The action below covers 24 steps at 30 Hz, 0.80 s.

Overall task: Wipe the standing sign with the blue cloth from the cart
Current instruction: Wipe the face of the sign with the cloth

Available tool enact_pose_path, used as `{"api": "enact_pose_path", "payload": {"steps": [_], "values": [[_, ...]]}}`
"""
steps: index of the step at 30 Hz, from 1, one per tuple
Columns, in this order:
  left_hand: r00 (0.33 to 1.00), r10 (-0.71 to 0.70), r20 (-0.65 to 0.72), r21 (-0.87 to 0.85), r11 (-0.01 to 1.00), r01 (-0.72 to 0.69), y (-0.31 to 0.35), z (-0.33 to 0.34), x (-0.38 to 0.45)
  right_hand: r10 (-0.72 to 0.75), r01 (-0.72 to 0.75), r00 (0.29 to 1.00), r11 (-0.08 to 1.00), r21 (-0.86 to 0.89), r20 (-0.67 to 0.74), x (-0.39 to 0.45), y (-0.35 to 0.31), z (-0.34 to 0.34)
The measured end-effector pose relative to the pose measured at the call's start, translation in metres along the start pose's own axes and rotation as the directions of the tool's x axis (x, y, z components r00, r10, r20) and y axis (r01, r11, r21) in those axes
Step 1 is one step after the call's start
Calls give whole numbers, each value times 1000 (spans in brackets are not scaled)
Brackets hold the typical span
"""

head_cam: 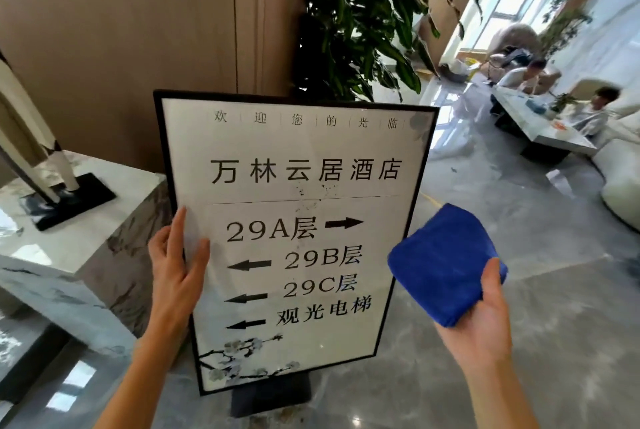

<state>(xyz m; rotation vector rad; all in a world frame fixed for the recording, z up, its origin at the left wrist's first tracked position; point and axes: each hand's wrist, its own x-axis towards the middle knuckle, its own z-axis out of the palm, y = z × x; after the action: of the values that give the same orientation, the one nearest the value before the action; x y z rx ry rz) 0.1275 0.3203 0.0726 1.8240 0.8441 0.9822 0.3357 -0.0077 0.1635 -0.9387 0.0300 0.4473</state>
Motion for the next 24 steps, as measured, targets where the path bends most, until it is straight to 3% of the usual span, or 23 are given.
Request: {"api": "enact_pose_path", "payload": {"steps": [5,10,14,17,20,24], "values": [[997,80,14,38,996,-80,-15,7,8,-134,123,988,983,-139,-73,19,-3,0],[996,71,-58,5,997,-71,-24,9,13,-159,133,985,944,-303,-64,44,24,30],[996,48,-68,-32,998,-51,-32,12,15,-254,209,967,848,-487,-27,63,65,57],[994,73,-77,-29,997,-75,-35,13,16,-395,293,918,664,-688,10,77,96,70],[991,93,-92,-28,995,-96,-36,13,16,-615,521,750,322,-791,244,92,110,67],[984,143,-103,-19,989,-145,-39,14,16,-712,506,545,-142,-851,443,117,112,48]]}}
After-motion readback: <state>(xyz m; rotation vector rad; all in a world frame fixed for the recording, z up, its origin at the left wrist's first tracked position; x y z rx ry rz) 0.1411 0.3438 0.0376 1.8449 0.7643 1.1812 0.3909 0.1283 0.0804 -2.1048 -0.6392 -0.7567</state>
